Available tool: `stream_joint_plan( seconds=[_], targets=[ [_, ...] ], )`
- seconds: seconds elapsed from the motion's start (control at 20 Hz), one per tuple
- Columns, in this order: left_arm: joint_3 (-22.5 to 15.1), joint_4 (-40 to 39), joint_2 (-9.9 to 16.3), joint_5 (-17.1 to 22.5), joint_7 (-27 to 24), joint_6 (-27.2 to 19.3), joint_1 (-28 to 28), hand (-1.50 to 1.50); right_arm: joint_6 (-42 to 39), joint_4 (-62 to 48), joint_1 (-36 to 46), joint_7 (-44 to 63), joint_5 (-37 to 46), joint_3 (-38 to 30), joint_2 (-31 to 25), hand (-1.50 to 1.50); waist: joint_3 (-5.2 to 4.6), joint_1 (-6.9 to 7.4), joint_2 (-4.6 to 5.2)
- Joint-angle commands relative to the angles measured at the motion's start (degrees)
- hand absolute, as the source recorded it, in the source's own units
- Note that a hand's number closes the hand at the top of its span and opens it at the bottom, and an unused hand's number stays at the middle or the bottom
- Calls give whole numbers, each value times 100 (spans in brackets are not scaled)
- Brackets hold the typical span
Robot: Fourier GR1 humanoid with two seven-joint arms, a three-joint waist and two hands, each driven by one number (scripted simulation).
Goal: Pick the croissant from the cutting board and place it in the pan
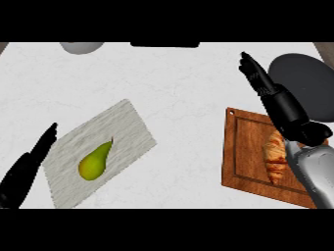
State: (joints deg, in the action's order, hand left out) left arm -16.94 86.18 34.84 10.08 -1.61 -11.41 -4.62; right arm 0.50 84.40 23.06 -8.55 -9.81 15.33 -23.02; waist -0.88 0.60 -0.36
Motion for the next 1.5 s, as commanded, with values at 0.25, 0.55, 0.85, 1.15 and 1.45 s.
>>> stream_joint_plan(
  seconds=[0.25, 0.55, 0.85, 1.15, 1.45],
  targets=[
    [862, 230, -701, 534, 35, -586, 1231, 0, -2062, -1228, -716, 703, -323, 400, -1201, 150, 87, -112, 137],
    [887, -5, -899, 662, 236, -610, 1315, 0, -339, -463, -1116, -489, 1299, -472, -2498, -150, 82, -394, -9],
    [782, 53, -1052, 518, 507, -697, 1590, 0, -1259, 927, -1611, 138, 950, -1088, -3839, -150, 76, -288, -14],
    [805, -293, -1205, 482, 396, -649, 1813, 0, -2614, 1451, -1004, 1412, 988, -928, -4972, -150, 65, -157, 23],
    [834, -399, -1248, 394, 498, -388, 2107, 0, -3227, 1708, 383, 3082, 708, -627, -4425, -150, 78, 61, 62]
  ],
)
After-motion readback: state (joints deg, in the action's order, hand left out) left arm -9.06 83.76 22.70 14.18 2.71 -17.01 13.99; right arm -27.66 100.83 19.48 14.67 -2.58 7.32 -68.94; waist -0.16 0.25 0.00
